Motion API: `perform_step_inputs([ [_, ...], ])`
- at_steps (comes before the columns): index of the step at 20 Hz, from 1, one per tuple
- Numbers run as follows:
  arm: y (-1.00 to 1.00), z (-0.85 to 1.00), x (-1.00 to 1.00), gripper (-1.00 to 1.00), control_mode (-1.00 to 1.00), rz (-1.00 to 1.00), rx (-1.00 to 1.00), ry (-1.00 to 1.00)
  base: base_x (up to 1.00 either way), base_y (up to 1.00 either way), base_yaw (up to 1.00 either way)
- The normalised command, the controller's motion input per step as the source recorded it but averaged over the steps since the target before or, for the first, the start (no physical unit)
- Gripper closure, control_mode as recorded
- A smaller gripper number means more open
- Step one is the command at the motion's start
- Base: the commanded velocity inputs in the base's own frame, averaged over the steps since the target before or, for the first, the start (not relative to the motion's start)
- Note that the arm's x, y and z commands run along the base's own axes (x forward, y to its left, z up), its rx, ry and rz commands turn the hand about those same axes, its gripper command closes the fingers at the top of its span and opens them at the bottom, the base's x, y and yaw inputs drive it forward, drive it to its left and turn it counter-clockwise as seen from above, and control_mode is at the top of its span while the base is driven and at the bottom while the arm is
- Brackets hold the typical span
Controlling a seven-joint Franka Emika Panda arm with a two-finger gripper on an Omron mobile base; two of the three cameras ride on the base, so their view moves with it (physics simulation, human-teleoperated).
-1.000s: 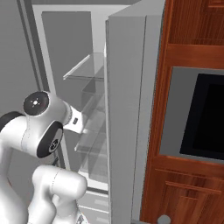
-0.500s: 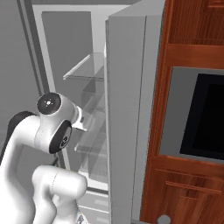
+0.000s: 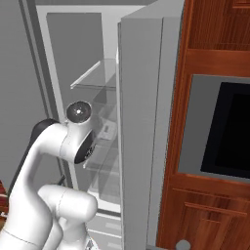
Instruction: Retrieve the pear and banana from the fridge and place them into the bowl on the dining table.
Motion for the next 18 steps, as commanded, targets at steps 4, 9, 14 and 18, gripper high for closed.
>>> perform_step_inputs([
  [4,0.0,-0.13,0.63,-1.0,-1.0,0.0,-0.06,0.19,0.0,0.0,0.0],
  [9,0.0,-0.18,0.51,-1.0,-1.0,0.0,-0.04,0.16,0.0,0.0,0.0],
  [14,-0.01,-0.33,0.48,-1.0,-1.0,0.0,-0.01,0.1,0.0,0.0,0.0],
  [18,-0.04,-0.32,0.49,-1.0,-1.0,0.0,0.0,0.09,0.0,0.0,0.0],
])
